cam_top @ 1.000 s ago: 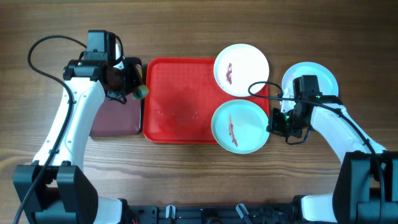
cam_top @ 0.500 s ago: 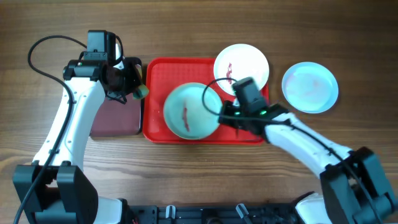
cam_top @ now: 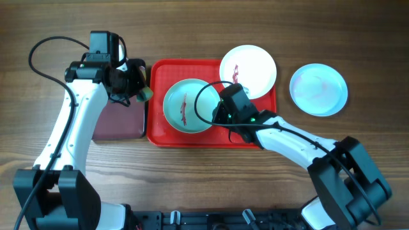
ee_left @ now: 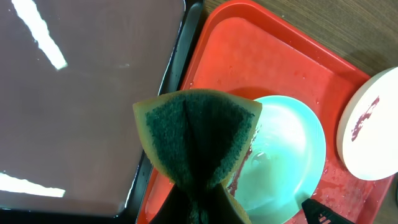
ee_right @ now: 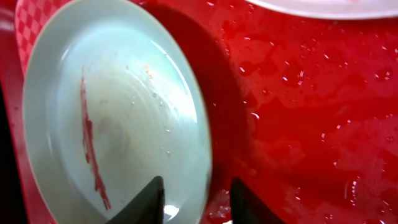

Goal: Clean dirty plates on tray and stack at the side
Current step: 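Scrub the blue-rimmed plate with the sponge in the left gripper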

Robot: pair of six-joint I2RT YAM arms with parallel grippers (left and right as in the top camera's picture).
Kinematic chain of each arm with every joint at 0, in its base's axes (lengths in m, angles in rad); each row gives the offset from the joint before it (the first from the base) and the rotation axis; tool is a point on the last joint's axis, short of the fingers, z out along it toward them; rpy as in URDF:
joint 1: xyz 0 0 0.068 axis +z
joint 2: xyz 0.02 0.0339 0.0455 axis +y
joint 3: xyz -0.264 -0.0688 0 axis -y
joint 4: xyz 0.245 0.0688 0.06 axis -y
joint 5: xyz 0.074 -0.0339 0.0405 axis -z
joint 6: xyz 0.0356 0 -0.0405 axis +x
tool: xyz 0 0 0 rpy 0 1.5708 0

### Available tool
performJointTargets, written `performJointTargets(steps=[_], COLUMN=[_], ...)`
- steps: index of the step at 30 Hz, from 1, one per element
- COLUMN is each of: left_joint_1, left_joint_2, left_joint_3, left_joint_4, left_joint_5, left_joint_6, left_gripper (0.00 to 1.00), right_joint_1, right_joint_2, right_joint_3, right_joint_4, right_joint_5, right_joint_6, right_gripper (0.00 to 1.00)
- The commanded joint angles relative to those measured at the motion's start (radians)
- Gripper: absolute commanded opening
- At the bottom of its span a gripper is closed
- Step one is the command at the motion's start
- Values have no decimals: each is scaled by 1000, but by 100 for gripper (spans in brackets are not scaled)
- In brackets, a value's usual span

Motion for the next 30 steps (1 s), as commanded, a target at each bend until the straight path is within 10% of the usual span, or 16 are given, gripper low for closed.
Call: performJointTargets(steps=[1, 9, 21, 30], left_joint_1=[0, -1, -120, -200], left_joint_2=[9, 9, 51, 232], left_joint_3=[8, 8, 8, 8], left_joint_4=[3, 14, 66, 102], left_joint_5=[-5, -5, -5, -3], left_joint_6=[16, 18, 64, 106], left_gripper=[4, 4, 4, 4], right_joint_1=[-17, -89, -89, -94], right_joint_2=[28, 211, 280, 280], right_joint_3=[116, 311, 321, 321], right_joint_4=[-72, -202, -190, -190], right_joint_5=[-14, -121, -124, -143], right_joint_6=[-162, -404, -327, -314], right_gripper=[46, 41, 5, 4])
